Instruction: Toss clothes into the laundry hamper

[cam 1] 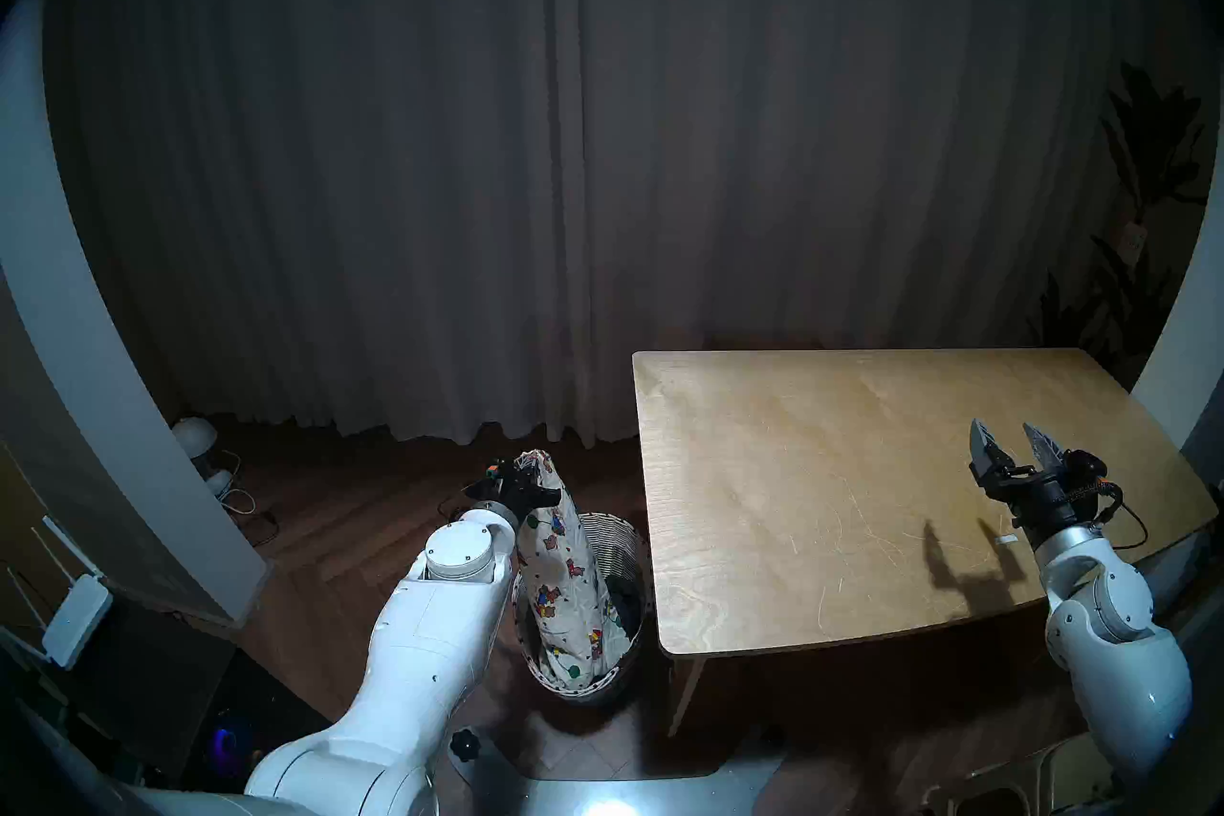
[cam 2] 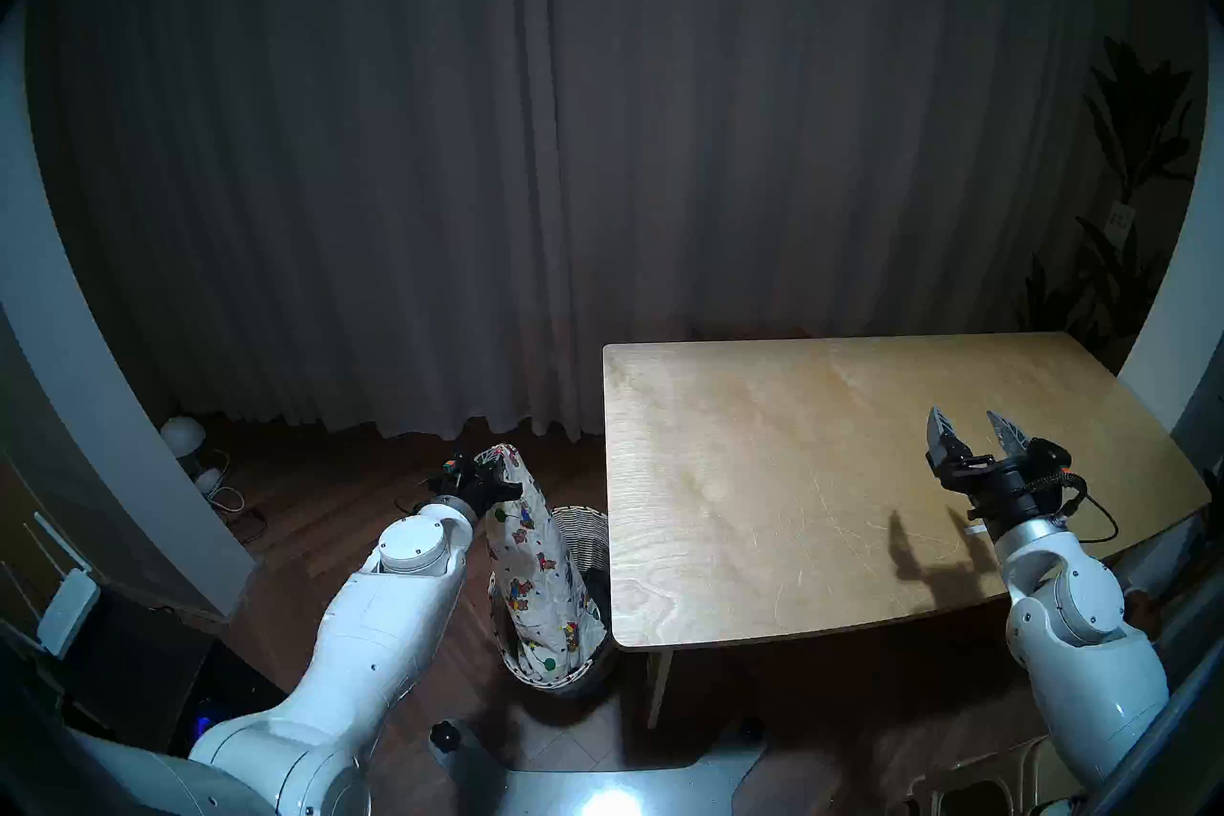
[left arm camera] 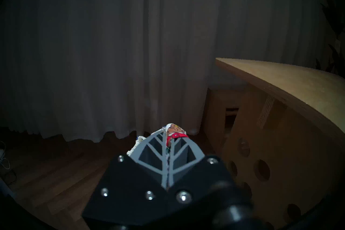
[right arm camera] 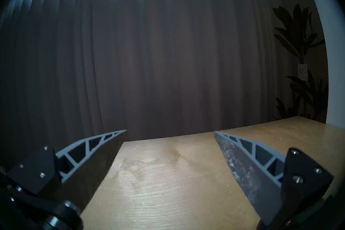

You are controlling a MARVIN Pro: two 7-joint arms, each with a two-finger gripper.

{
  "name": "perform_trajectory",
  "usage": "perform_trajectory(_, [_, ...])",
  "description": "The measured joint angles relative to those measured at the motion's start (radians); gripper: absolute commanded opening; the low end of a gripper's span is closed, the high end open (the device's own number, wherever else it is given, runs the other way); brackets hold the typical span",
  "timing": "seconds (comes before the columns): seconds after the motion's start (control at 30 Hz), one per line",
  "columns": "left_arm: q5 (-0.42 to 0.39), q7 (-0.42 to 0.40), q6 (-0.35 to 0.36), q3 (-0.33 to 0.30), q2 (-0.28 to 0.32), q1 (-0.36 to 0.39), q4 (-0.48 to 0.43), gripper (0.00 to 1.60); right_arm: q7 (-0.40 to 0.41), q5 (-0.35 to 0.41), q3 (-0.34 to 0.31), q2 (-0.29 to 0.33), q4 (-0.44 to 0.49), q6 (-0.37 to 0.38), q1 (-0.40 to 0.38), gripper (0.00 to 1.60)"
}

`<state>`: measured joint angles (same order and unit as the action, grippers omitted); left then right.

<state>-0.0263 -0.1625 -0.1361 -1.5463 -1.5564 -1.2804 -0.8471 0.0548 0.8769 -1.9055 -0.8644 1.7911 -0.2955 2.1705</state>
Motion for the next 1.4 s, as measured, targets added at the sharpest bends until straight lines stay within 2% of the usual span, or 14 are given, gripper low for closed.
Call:
perform_trajectory(0.57, [0.029,-0.017,-0.072,0.044,-0.034,0.088,0.395,0.00,0.000,0.000,-0.001,0.000,0.000,0.000,0.000,1.60])
perform_trajectory(0.9, [0.058,-0.020,-0.062,0.072,-0.043,0.143,0.507,0.00,0.000,-0.001,0.000,0.000,-0.001,0.000,-0.001,1.60])
perform_trajectory(1.2, [0.078,-0.021,-0.015,0.086,-0.043,0.202,0.570,0.00,0.000,-0.001,0.001,0.000,-0.002,0.000,-0.002,1.60])
perform_trajectory(1.23, [0.079,-0.021,-0.012,0.087,-0.043,0.205,0.573,0.18,0.000,-0.001,0.001,0.000,-0.002,0.000,-0.002,1.60])
perform_trajectory(1.27, [0.080,-0.021,-0.009,0.088,-0.042,0.210,0.578,0.56,0.000,-0.001,0.001,0.000,-0.003,0.000,-0.002,1.60])
perform_trajectory(1.3, [0.082,-0.021,-0.004,0.088,-0.042,0.215,0.583,0.67,0.000,-0.002,0.001,0.000,-0.003,0.000,-0.002,1.60])
perform_trajectory(1.4, [0.086,-0.021,0.005,0.091,-0.040,0.227,0.598,0.68,0.000,-0.002,0.001,0.000,-0.003,0.000,-0.002,1.60])
